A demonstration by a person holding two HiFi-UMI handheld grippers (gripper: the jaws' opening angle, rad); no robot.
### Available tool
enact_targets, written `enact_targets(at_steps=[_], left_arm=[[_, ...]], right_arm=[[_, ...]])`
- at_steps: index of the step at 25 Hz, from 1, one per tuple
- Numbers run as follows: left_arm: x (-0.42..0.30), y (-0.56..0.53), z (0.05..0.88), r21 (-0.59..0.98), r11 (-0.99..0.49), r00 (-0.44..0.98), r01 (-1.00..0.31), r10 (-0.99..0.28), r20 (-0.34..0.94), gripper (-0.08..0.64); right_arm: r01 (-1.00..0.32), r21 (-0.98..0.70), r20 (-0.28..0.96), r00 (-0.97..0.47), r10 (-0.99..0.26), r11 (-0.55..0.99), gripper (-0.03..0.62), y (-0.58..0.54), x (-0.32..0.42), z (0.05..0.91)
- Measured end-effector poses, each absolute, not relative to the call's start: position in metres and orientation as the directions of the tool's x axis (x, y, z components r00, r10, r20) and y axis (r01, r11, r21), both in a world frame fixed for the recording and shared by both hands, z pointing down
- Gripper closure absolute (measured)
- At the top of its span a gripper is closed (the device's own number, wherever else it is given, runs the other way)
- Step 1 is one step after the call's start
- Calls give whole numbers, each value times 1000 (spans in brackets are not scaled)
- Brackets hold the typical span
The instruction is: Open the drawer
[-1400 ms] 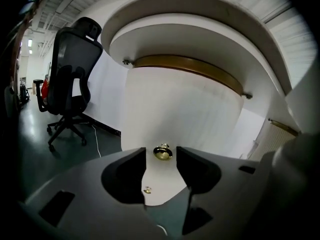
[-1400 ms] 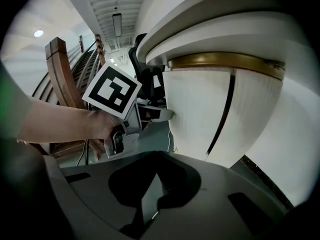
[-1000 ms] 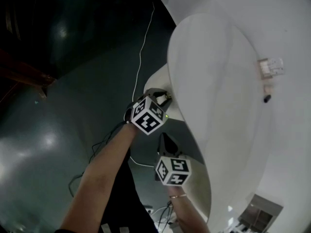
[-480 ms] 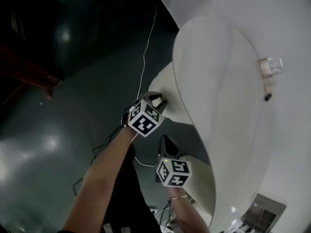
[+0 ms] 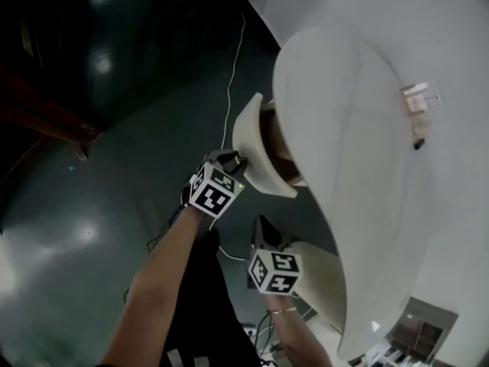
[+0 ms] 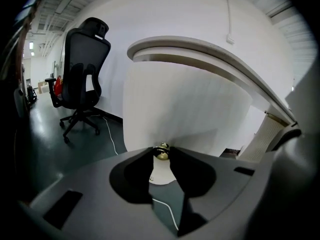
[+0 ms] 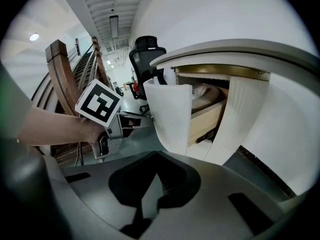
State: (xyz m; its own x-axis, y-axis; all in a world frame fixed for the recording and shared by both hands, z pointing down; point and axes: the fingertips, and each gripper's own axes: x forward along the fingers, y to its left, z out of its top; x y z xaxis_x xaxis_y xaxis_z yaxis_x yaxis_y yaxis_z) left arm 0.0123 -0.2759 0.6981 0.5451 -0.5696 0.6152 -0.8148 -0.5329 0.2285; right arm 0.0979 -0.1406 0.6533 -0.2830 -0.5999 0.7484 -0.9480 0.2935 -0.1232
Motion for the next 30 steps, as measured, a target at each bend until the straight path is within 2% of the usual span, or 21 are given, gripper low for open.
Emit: enact_targets(at_steps=[30], left_arm=[[-63,-214,706,234,-371,415,-899,-543,730,465]], right_arm=[[-941,-134,761,-300,-575,312,589,-98,82,636]])
